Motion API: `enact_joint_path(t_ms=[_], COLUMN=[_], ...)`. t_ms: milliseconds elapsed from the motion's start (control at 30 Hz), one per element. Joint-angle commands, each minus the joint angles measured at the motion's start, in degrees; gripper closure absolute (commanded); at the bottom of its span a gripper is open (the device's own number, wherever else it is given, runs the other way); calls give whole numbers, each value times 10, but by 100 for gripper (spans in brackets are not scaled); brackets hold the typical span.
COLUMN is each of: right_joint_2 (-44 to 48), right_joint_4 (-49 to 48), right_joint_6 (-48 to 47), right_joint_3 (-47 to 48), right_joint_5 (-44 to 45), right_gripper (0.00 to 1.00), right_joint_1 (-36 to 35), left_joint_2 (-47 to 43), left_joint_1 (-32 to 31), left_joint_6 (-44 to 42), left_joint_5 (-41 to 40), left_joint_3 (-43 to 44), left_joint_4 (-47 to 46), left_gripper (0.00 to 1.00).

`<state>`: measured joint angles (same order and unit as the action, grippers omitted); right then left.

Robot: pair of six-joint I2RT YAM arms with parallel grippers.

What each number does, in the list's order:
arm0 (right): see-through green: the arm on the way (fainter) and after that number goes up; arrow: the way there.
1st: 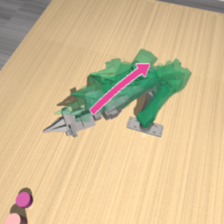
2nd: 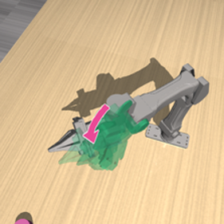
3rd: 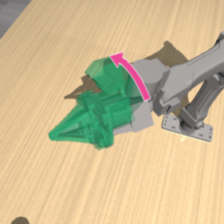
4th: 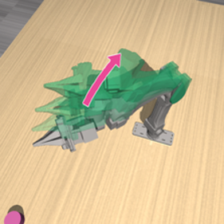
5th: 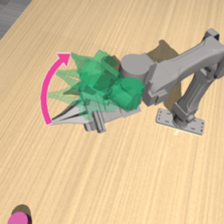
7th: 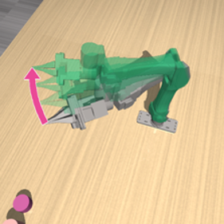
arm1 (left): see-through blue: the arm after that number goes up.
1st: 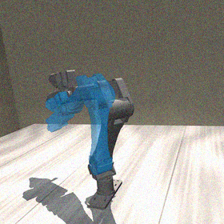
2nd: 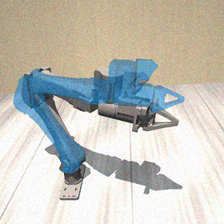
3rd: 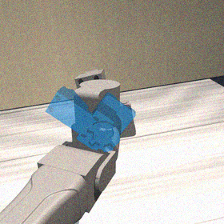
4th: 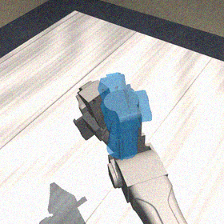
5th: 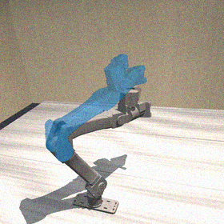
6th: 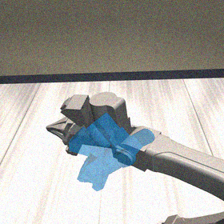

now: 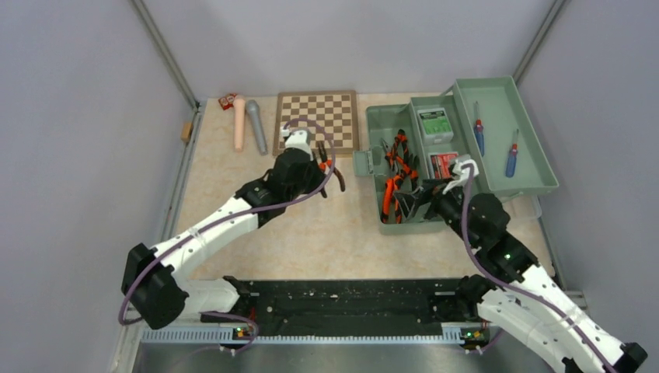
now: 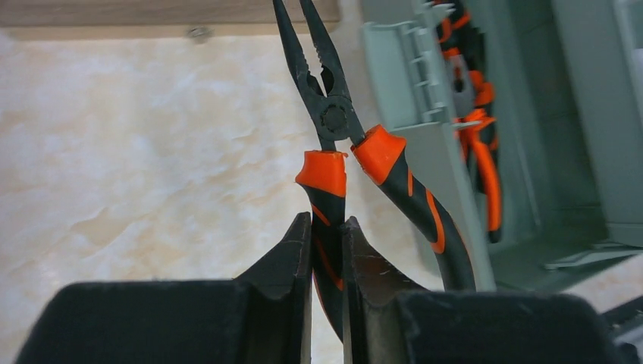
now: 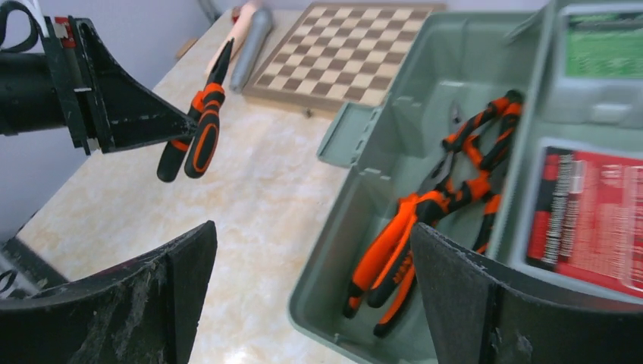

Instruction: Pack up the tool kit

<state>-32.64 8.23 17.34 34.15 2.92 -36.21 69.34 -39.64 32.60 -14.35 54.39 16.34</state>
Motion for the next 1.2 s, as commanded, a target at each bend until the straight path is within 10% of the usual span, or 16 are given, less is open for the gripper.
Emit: enact_joint_path(t_ms=[0,600,733,933,1167], right_joint_2=[73,265,274,273,267], right_joint_4=[37,25,24,23,23], right_joint_6=[-67,-110,-111,-114,-117], right_joint_3=[46,-12,-18,-19,-19], right_joint_5=[130,325,331,328,330], right_gripper=[4,4,4,4,4], right_joint_1=[2,3,3,3,3], left_joint_2=[63,408,448,446,370], left_joint_1=[-42,-148,-155,-158,-159], left_joint_6=[20,65,68,65,46], left_joint_5=[20,57,66,75,35], left_joint_3=[94,365,388,386,345], left_joint_4=[-78,-100,-95,-93,-90], left_gripper=[100,98,85,33,25])
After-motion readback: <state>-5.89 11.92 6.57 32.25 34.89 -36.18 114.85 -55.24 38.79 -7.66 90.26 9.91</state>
